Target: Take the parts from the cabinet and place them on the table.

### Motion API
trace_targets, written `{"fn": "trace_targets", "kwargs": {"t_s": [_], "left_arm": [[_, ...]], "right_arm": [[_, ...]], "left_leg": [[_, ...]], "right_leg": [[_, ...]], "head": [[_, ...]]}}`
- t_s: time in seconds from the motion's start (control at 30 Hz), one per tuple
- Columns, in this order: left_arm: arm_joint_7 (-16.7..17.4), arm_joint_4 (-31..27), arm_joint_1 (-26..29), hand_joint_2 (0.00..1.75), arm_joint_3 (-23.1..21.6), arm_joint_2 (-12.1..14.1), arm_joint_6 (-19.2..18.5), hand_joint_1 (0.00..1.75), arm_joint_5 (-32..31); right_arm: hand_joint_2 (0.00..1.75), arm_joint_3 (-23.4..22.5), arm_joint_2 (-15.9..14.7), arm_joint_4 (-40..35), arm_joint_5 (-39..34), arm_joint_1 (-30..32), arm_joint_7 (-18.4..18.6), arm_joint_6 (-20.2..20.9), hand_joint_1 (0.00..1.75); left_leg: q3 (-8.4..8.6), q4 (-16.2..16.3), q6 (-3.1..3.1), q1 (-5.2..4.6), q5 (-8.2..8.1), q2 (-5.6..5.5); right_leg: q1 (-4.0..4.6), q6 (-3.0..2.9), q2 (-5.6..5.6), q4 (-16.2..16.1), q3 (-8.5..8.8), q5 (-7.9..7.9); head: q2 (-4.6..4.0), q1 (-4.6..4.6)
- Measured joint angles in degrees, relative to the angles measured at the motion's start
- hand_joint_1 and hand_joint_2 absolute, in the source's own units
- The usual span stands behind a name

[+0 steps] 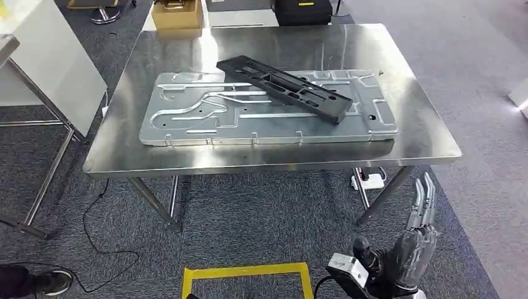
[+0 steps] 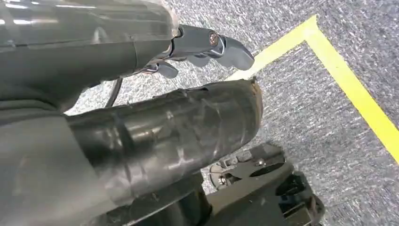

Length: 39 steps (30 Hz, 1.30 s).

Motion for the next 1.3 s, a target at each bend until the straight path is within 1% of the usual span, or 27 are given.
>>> {"fn": "trace_targets", "kwargs": {"t_s": [0.07, 0.1, 0.13, 0.2, 0.23, 0.27, 0.3, 0.37, 0.4, 0.43, 0.47, 0.57, 0.6, 0.67, 0.7, 0.73, 0.77, 0.83, 0.87, 0.9, 0.93, 0.97, 1.07, 1.1, 1.23, 1.27, 1.3], "left_arm": [[0.0, 0.0, 0.3, 0.0, 0.0, 0.0, 0.0, 0.0, 0.0], [0.0, 0.0, 0.2, 0.0, 0.0, 0.0, 0.0, 0.0, 0.1], [0.0, 0.0, 0.2, 0.0, 0.0, 0.0, 0.0, 0.0, 0.1], [0.0, 0.0, 0.4, 0.0, 0.0, 0.0, 0.0, 0.0, 0.2], [0.0, 0.0, 0.4, 0.0, 0.0, 0.0, 0.0, 0.0, 0.2], [0.0, 0.0, 0.4, 0.0, 0.0, 0.0, 0.0, 0.0, 0.2], [0.0, 0.0, 0.4, 0.0, 0.0, 0.0, 0.0, 0.0, 0.2], [0.0, 0.0, 0.4, 0.0, 0.0, 0.0, 0.0, 0.0, 0.2], [0.0, 0.0, 0.3, 0.0, 0.0, 0.0, 0.0, 0.0, 0.2], [0.0, 0.0, 0.2, 0.0, 0.0, 0.0, 0.0, 0.0, 0.3], [0.0, 0.0, 0.2, 0.0, 0.1, 0.0, 0.0, 0.0, 0.3], [0.0, 0.0, 0.3, 0.0, 0.2, 0.0, 0.0, 0.0, 0.5], [0.0, 0.0, 0.4, 0.0, 0.3, 0.0, 0.0, 0.0, 0.6], [0.0, 0.0, 0.3, 0.0, 0.3, 0.0, 0.0, 0.0, 0.8], [0.0, 0.0, 0.3, 0.0, 0.4, 0.0, 0.0, 0.0, 0.9], [0.0, 0.0, 0.4, 0.0, 0.5, 0.0, 0.0, 0.0, 1.0], [0.0, 0.0, 0.4, 0.0, 0.7, 0.0, 0.0, 0.0, 1.0], [0.0, 0.0, 0.4, 0.0, 0.9, 0.0, 0.0, 0.0, 1.0], [0.0, 0.0, 0.4, 0.0, 1.0, 0.0, 0.0, 0.0, 1.0], [0.0, 0.0, 0.4, 0.0, 1.1, 0.0, 0.0, 0.0, 1.0], [0.0, 0.0, 0.4, 0.0, 1.2, 0.0, 0.0, 0.0, 1.0], [0.0, 0.0, 0.4, 0.0, 1.3, -0.1, 0.0, 0.0, 1.0], [0.1, 0.0, 0.5, 0.0, 1.4, -0.2, 0.0, 0.0, 1.0], [0.2, 0.0, 0.7, 0.0, 1.6, -0.2, 0.0, 0.0, 1.0], [0.2, 0.0, 0.6, 0.0, 1.6, -0.2, 0.0, 0.0, 1.0], [0.2, 0.0, 0.6, 0.0, 1.6, -0.2, 0.0, 0.0, 1.0], [0.2, 0.0, 0.6, 0.0, 1.7, -0.2, 0.0, 0.0, 1.0]], "right_arm": [[0.0, -0.1, 0.0, 0.0, 0.0, 0.2, 0.0, 0.0, 0.0], [0.0, -0.1, 0.0, 0.0, -0.1, 0.1, 0.0, 0.0, 0.0], [0.0, -0.2, 0.0, 0.0, -0.3, 0.2, 0.1, 0.0, 0.0], [0.0, -0.2, 0.0, 0.0, -0.4, 0.4, 0.2, 0.0, 0.0], [0.0, -0.2, 0.0, 0.0, -0.4, 0.5, 0.3, 0.0, 0.0], [0.0, -0.3, 0.0, 0.1, -0.4, 0.6, 0.3, 0.0, 0.0], [0.0, -0.3, 0.0, 0.1, -0.4, 0.7, 0.5, 0.0, 0.0], [0.0, -0.3, 0.0, 0.1, -0.4, 1.0, 0.7, 0.0, 0.0], [0.0, -0.4, 0.0, 0.1, -0.4, 1.1, 0.7, 0.0, 0.0], [0.0, -0.6, 0.0, 0.1, -0.4, 1.2, 0.8, 0.0, 0.0], [0.0, -0.9, 0.0, 0.1, -0.5, 1.3, 0.9, 0.0, 0.0], [0.0, -2.4, 0.0, 0.4, -1.5, 1.9, 1.9, 0.0, 0.0], [0.0, -3.2, 0.0, 0.8, -2.2, 2.2, 2.1, 0.0, 0.0], [0.0, -5.4, -0.1, 2.3, -4.8, 2.6, 2.8, 0.0, 0.0], [0.0, -6.5, -0.1, 3.1, -5.8, 2.7, 3.1, 0.0, 0.0], [0.0, -7.9, -0.1, 4.4, -6.8, 2.8, 3.2, 0.0, 0.0], [0.0, -9.9, -0.1, 6.0, -7.7, 2.8, 2.9, 0.0, 0.0], [0.0, -13.1, -0.1, 9.5, -9.6, 2.7, 2.3, 0.7, 0.0], [0.0, -14.8, -0.1, 11.5, -10.7, 2.5, 1.9, 1.6, 0.0], [0.0, -16.5, -0.1, 13.1, -11.7, 2.2, 1.6, 2.6, 0.0], [0.0, -19.1, 0.1, 15.6, -13.2, 1.4, 1.1, 4.6, 0.0], [0.0, -21.6, 0.4, 18.1, -14.3, 0.7, 0.2, 6.0, 0.0], [0.0, -30.2, 1.0, 27.8, -15.7, -1.8, -2.7, 7.8, 0.0], [0.0, -32.5, 1.4, 30.4, -16.0, -2.5, -3.2, 8.0, 0.0], [0.0, -32.9, 1.5, 30.9, -16.0, -2.6, -3.4, 7.9, 0.0], [0.0, -33.3, 1.5, 31.3, -16.1, -2.7, -3.5, 7.9, 0.0], [0.0, -35.6, 1.5, 34.5, -16.1, -3.8, -4.2, 7.5, 0.0]], "left_leg": [[-0.34, -0.2, -0.88, -0.08, 0.79, -0.06], [-0.72, 0.6, -1.14, 0.26, -0.63, -0.23], [-1.86, 2.7, -1.3, 0.25, -3.78, -0.26], [-4.01, 10.5, -1.64, 0.4, -10.06, -0.26], [-4.75, 14.2, -1.76, 0.42, -11.72, -0.25], [-4.69, 16.5, -1.84, 0.42, -11.56, -0.25], [-3.45, 16.1, -1.82, 0.43, -9.84, -0.25], [1.9, 9.4, -1.58, 0.43, -5.48, -0.25], [5.53, 4.3, -1.28, 0.42, -4.73, -0.27], [8.17, -0.3, -1.0, 0.25, -6.68, -0.31], [9.23, -2.3, -0.7, 0.03, -7.02, -0.37], [8.22, -2.3, 0.36, -0.11, -6.04, -0.37], [7.91, -2.8, 0.94, 0.35, -5.17, 0.01], [6.39, -2.7, 1.98, 0.23, -4.04, 0.12], [5.58, -2.7, 2.13, 0.11, -3.42, 0.14], [4.78, -2.6, 2.18, 0.0, -2.81, 0.17], [4.1, -2.4, 2.11, -0.02, -2.24, 0.19], [2.21, -1.7, 1.85, 0.0, -1.31, 0.18], [1.3, -1.3, 1.69, 0.01, -0.91, 0.16], [0.66, -1.0, 1.45, 0.02, -0.66, 0.13], [0.22, -0.5, 1.14, -0.04, -0.43, 0.13], [-0.12, -0.1, 0.8, -0.23, -0.18, 0.09], [-0.45, -0.4, -0.31, -0.14, 1.19, 0.1], [-0.84, -0.1, -0.6, -0.14, 1.01, -0.03], [-0.95, 0.0, -0.63, -0.07, 0.87, -0.02], [-1.08, 0.2, -0.69, 0.03, 0.6, -0.08], [-1.9, 1.8, -1.06, 0.12, -2.23, -0.17]], "right_leg": [[-0.34, -0.93, -0.03, -0.4, -0.72, 1.11], [-0.48, -1.28, -0.39, -0.5, -1.23, 1.74], [-0.48, -1.9, -0.41, -0.5, -2.09, 2.28], [-0.37, -2.12, -0.44, -0.5, -3.57, 3.4], [-0.31, -2.1, -0.48, -0.5, -4.41, 4.0], [-0.26, -2.0, -0.5, -0.4, -5.3, 4.65], [-0.26, -1.92, -0.53, -0.2, -6.15, 5.2], [-0.27, -1.64, -0.53, 0.4, -7.6, 6.08], [-0.27, -1.45, -0.49, 0.7, -8.18, 6.42], [-0.12, -1.13, -0.5, 1.0, -8.58, 6.7], [-0.04, -0.72, -0.56, 1.1, -8.74, 7.18], [-0.04, 0.28, -0.68, 0.6, -8.67, 8.62], [-0.25, 0.59, -0.52, 1.1, -8.94, 8.0], [-0.43, 0.98, -0.26, 5.7, -10.63, 1.5], [-0.56, 1.23, -0.26, 9.9, -11.7, -1.88], [-0.64, 1.44, -0.26, 13.8, -12.42, -4.02], [-0.66, 1.56, -0.26, 16.6, -12.63, -4.12], [-0.76, 1.68, -0.26, 15.8, -10.28, -0.43], [-0.84, 1.63, -0.27, 12.0, -7.18, 1.7], [-0.91, 1.49, -0.27, 7.1, -3.63, 2.49], [-0.88, 1.24, -0.24, 2.1, -0.41, 0.6], [-0.43, 1.0, -0.18, -0.5, 0.97, -0.15], [-0.2, -0.11, -0.25, -0.8, 0.01, 0.51], [-0.69, -0.62, -0.57, -1.2, -0.5, 1.24], [-0.7, -0.69, -0.6, -1.2, -0.59, 1.32], [-0.67, -0.75, -0.66, -1.2, -0.7, 1.42], [-0.6, -1.2, -0.62, -1.2, -1.44, 2.0]], "head": [[0.0, -0.02], [0.0, -0.02], [0.0, -0.18], [0.0, -0.2], [0.0, -0.22], [0.0, -0.22], [0.0, -0.22], [0.0, -0.22], [0.0, -0.24], [0.0, -0.24], [0.0, -0.17], [0.0, -0.16], [0.0, -0.18], [0.0, -0.15], [0.0, -0.11], [0.0, -0.18], [0.0, -0.13], [0.0, -0.15], [0.0, -0.15], [0.0, -0.15], [0.0, -0.18], [0.0, -0.17], [0.0, -0.13], [0.0, -0.04], [0.0, -0.11], [0.0, -0.11], [0.0, -0.24]]}}
